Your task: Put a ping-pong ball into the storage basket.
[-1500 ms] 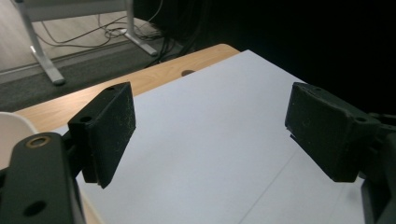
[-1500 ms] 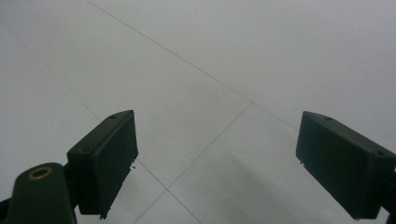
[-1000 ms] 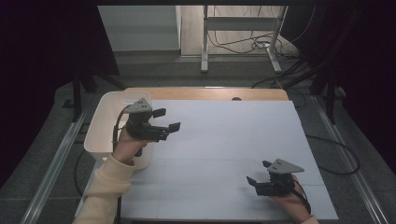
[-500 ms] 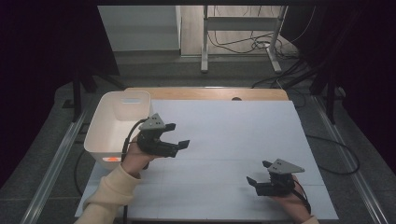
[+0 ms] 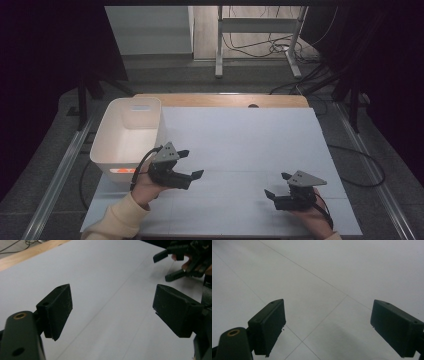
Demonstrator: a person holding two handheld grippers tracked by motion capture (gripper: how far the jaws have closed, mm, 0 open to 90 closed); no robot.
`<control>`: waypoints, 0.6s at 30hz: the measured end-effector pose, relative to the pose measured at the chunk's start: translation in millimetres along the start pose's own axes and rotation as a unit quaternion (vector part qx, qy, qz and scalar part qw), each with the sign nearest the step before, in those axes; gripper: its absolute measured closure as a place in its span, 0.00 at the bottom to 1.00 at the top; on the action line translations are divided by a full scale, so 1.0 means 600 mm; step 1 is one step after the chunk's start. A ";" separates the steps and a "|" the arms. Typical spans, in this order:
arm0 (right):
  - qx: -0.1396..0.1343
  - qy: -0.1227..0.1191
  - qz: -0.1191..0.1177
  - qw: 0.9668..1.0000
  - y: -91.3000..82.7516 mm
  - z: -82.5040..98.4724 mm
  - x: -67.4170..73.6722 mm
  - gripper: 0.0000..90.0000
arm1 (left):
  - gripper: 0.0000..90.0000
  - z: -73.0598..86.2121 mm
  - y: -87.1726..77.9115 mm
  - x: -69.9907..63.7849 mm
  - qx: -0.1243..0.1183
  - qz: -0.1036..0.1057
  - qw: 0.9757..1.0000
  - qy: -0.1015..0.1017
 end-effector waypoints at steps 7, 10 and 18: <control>0.001 -0.001 -0.003 1.000 0.002 0.001 0.001 0.15 | 0.19 0.064 0.000 -0.012 0.029 -0.009 1.000 0.006; 0.002 -0.001 0.000 1.000 0.001 0.002 0.001 0.15 | 0.19 0.086 -0.009 -0.009 0.037 -0.024 0.999 0.011; 0.004 0.000 -0.004 1.000 0.001 0.003 0.004 0.14 | 0.18 0.115 -0.036 0.003 0.031 -0.050 0.998 -0.007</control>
Point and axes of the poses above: each handheld gripper's, and its own axes: y roughly forward along the jaws, z roughly out of its underside, x roughly to its left, the point moved 7 cm from there along y, roughly forward along the jaws, and after that the axes turned 15 degrees about -x, right-handed, at the moved point
